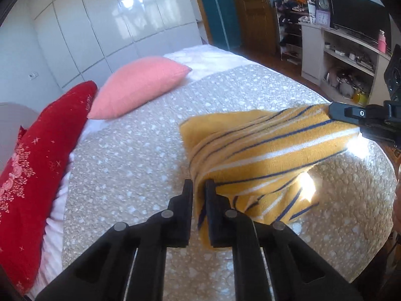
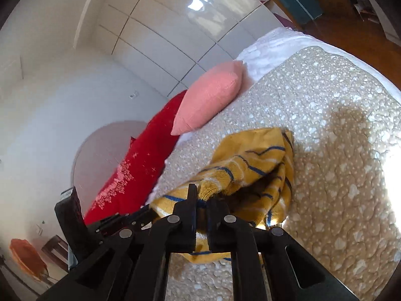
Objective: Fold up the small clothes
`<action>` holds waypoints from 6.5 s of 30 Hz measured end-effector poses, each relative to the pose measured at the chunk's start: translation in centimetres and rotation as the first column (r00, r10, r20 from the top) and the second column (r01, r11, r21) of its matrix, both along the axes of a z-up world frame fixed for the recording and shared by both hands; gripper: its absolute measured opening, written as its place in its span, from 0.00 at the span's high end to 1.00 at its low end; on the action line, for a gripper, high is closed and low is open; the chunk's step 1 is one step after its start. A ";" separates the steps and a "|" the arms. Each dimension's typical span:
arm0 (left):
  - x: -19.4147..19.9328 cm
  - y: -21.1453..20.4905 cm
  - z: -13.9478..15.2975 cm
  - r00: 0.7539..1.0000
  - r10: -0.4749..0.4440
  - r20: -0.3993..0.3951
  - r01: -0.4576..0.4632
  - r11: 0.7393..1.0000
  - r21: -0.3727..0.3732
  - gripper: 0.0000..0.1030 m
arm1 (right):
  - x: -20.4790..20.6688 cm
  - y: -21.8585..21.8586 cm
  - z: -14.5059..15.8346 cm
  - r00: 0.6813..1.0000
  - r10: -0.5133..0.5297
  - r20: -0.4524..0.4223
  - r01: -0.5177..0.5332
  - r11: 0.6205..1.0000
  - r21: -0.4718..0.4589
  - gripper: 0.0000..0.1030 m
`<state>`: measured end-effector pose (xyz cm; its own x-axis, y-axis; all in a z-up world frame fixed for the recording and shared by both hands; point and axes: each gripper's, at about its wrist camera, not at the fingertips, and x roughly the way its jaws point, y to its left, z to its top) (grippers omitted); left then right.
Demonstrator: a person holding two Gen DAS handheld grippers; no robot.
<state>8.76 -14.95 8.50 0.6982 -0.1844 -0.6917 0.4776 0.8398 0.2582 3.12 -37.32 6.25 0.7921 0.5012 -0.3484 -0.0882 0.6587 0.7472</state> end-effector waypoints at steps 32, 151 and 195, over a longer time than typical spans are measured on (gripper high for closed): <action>9.3 -1.6 -5.6 0.920 -0.007 -0.393 -0.108 0.957 -0.269 0.25 | 5.7 9.5 -9.1 0.996 -0.049 -0.077 0.022 0.950 -0.312 0.89; -3.4 13.2 -7.9 0.931 0.187 -0.315 -0.279 0.918 -0.280 0.12 | -4.1 3.5 -2.6 0.965 -0.235 -0.113 0.180 0.914 -0.363 0.15; 1.9 12.9 -3.7 0.934 0.322 -0.155 -0.354 0.893 -0.277 0.14 | 6.3 11.0 -1.1 0.997 0.029 -0.069 -0.049 0.951 -0.306 0.44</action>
